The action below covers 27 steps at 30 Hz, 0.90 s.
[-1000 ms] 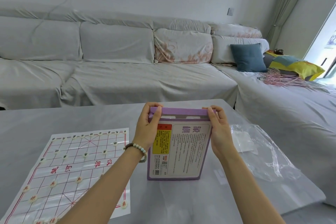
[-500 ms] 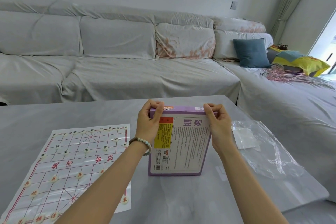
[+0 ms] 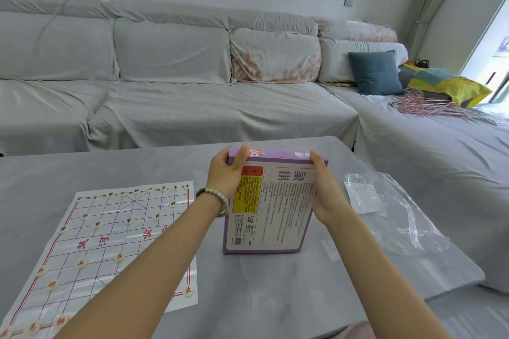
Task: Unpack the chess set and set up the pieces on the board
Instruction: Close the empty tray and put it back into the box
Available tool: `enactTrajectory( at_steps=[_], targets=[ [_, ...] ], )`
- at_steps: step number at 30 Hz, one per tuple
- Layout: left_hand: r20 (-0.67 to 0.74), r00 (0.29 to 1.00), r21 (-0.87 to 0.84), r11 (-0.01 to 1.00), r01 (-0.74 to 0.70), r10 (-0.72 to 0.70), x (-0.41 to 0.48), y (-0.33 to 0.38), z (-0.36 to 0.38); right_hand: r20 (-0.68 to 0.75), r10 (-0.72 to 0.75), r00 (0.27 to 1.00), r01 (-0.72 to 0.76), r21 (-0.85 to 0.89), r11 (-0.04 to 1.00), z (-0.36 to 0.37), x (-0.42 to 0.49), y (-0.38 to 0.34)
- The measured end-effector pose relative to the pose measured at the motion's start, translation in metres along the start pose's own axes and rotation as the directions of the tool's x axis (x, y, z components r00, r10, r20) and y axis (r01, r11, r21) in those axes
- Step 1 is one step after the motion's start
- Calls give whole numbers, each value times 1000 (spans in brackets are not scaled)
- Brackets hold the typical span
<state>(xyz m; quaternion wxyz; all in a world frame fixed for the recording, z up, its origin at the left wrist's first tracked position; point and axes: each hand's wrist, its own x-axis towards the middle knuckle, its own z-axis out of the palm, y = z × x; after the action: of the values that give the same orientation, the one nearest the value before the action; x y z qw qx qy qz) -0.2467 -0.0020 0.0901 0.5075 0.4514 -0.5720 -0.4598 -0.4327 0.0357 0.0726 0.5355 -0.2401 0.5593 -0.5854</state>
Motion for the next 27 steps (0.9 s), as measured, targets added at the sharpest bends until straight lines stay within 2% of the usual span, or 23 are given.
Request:
enactTrajectory(
  at_steps=[2,4,6,8,10,15,18,20,23,25,26,27],
  targets=[
    [-53,996,-6,997,-72,72,-3,4,12,22,23,999,-23,9,1000,-2,-3,-5],
    [-87,976,21,980,-199,200,-9,5,28,115,23,993,-24,10,1000,2,-7,-7],
    [0,966,8,966,-259,259,-16,3,45,178,61,982,-76,81,994,9,-8,-7],
    [196,960,-28,979,-200,201,-20,1,57,178,73,981,-106,185,977,12,-2,-6],
    [319,946,-2,998,-65,63,-17,-5,58,132,99,986,-125,209,970,3,10,1],
    [181,973,271,958,89,-142,9,-72,29,16,71,997,-69,-80,994,-43,46,27],
    [188,961,541,838,71,-203,16,-100,23,-79,41,996,-61,-271,961,-65,71,41],
    [235,941,673,740,21,-241,19,-113,23,-166,-64,984,-4,-382,924,-74,92,51],
    [285,916,769,638,-41,-284,32,-137,23,-192,-231,954,93,-545,833,-78,109,63],
    [319,890,806,587,-75,-325,41,-151,24,-79,-310,947,190,-640,745,-79,111,77],
    [337,881,828,549,-110,-332,47,-157,25,34,-350,936,252,-759,600,-79,113,86],
    [349,883,848,508,-155,-314,54,-161,26,135,-354,925,272,-887,372,-78,115,98]
  ],
)
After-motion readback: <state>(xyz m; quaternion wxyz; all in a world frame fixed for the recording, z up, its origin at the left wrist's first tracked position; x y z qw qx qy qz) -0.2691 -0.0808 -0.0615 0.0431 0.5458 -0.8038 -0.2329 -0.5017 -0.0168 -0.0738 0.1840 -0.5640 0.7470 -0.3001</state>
